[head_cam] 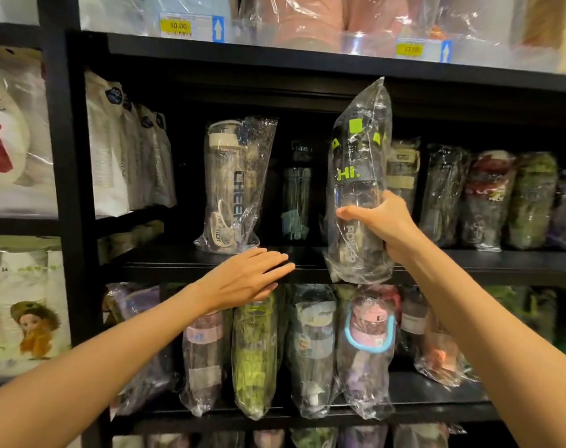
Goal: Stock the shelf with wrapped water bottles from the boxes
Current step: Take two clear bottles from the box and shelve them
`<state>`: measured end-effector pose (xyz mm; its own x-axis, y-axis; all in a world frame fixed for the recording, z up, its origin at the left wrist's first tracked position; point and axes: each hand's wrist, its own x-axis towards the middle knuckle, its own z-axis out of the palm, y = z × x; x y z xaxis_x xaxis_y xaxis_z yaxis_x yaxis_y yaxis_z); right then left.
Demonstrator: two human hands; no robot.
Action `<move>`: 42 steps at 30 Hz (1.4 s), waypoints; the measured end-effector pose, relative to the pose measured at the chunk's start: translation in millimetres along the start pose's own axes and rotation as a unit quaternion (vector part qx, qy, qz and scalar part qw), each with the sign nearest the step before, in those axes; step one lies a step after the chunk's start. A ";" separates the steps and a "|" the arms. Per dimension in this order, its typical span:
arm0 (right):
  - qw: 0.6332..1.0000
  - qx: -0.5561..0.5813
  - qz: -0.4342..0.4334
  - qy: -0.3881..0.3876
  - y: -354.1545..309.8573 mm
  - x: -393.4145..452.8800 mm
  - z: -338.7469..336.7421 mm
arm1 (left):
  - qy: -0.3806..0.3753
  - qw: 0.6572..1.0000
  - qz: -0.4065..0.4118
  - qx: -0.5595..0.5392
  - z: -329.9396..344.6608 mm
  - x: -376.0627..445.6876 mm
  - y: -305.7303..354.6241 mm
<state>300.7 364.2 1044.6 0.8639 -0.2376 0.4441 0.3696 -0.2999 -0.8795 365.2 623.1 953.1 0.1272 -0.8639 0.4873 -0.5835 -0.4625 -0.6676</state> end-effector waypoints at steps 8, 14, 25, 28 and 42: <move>0.998 0.000 -0.051 0.046 5.4 34.4 40.5 | 0.004 0.999 -0.032 -0.021 10.0 -3.9 1.6; 0.996 -0.016 -0.026 0.081 27.6 56.7 84.4 | 0.032 0.998 -0.042 -0.030 14.1 -8.3 8.8; 0.996 -0.038 -0.011 0.076 41.4 81.9 116.5 | 0.049 0.997 -0.050 -0.014 14.3 -11.4 13.0; 0.995 -0.047 -0.011 0.091 44.1 82.2 124.2 | 0.051 0.997 -0.054 -0.005 14.7 -10.0 14.0; 0.995 -0.074 -0.011 0.070 46.5 85.2 117.5 | 0.036 0.997 -0.061 0.011 15.3 -11.0 13.7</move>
<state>431.7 438.6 1021.5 0.7962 -0.3529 0.4914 0.3244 -0.4366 -0.8391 368.1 623.2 930.0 0.1376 -0.7840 0.6053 -0.5499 -0.5687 -0.6117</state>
